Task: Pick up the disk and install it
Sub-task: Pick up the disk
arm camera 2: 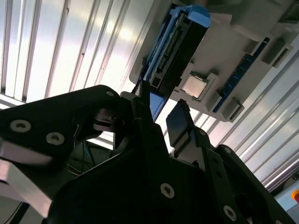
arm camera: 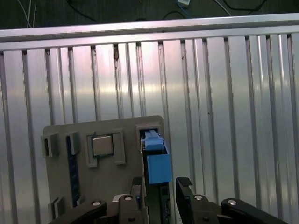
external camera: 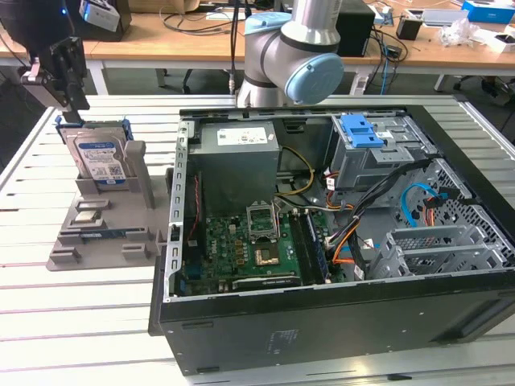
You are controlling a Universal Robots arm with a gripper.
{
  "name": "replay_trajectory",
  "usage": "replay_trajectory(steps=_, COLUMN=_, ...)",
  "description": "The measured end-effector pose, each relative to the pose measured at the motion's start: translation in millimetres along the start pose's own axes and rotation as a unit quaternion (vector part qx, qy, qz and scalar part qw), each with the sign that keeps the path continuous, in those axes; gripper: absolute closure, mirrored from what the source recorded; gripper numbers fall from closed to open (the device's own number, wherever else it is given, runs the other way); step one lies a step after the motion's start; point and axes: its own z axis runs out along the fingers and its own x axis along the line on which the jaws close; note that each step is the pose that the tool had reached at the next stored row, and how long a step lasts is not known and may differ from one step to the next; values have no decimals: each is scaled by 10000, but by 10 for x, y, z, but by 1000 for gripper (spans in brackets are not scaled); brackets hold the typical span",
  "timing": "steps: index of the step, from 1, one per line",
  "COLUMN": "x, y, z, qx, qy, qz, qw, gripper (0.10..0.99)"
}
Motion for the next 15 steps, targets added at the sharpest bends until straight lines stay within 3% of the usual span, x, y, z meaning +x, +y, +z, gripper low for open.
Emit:
replay_trajectory(steps=4, x=8, y=88, z=28, qx=1, qy=0, qz=-3, qw=10000, gripper=667)
replay_trajectory(steps=10, x=8, y=91, z=33, qx=0, qy=0, qz=-3, qw=10000, gripper=667)
replay_trajectory(steps=13, x=8, y=91, z=34, qx=1, qy=0, qz=-3, qw=10000, gripper=596)
replay_trajectory(steps=14, x=8, y=91, z=34, qx=1, qy=0, qz=-3, qw=10000, gripper=529)
replay_trajectory(steps=15, x=8, y=90, z=34, qx=1, qy=0, qz=-3, qw=10000, gripper=529)
